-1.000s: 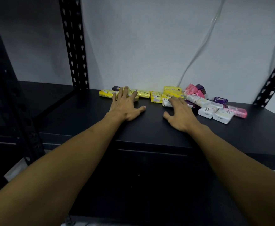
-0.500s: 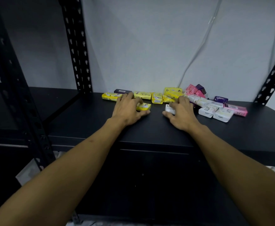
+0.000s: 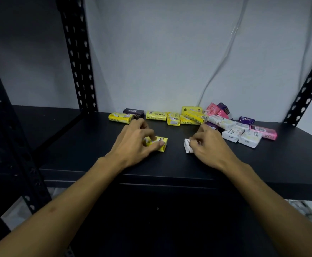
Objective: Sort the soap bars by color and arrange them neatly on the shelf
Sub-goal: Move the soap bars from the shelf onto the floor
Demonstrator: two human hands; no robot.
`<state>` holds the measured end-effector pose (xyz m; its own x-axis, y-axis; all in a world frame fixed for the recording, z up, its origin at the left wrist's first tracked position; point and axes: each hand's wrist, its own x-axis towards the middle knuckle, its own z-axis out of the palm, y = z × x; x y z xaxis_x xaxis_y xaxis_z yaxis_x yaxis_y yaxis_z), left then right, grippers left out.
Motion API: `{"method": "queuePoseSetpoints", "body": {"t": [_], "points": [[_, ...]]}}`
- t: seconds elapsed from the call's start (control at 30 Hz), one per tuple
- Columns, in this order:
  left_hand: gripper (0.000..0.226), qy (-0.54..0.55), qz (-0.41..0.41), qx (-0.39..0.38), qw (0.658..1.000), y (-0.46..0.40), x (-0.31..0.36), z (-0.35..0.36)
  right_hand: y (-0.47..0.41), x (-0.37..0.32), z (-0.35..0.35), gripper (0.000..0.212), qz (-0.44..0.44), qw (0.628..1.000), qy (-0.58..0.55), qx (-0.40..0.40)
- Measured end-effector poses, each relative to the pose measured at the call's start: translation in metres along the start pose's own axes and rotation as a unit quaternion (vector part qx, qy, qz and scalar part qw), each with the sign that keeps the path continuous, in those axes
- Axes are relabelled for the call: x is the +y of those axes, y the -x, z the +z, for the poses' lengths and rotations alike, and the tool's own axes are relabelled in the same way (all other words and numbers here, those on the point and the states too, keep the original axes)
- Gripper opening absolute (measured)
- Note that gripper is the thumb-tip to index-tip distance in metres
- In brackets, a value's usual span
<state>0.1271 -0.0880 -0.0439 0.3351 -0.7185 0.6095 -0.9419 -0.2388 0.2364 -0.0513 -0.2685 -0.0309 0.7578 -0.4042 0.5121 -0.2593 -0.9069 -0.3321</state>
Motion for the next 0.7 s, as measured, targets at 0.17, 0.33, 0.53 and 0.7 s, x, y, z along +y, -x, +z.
{"method": "queuePoseSetpoints", "body": {"t": [0.17,0.33,0.53,0.7], "points": [[0.023,0.092,-0.054,0.027,0.994,-0.025,-0.024,-0.007,-0.05,0.029,0.003,0.016,0.055,0.997,0.004,0.053],[0.041,-0.053,-0.149,-0.044,0.986,-0.063,-0.1,0.006,-0.087,0.061,0.024,0.05,0.083,0.99,0.107,-0.027],[0.058,-0.085,-0.205,-0.087,0.971,-0.065,-0.12,0.016,-0.108,0.069,0.033,0.024,0.061,0.993,0.105,0.008],[0.065,-0.155,-0.22,-0.093,0.958,-0.059,-0.113,0.007,-0.11,0.059,0.026,0.03,0.099,0.99,0.091,-0.028]]}}
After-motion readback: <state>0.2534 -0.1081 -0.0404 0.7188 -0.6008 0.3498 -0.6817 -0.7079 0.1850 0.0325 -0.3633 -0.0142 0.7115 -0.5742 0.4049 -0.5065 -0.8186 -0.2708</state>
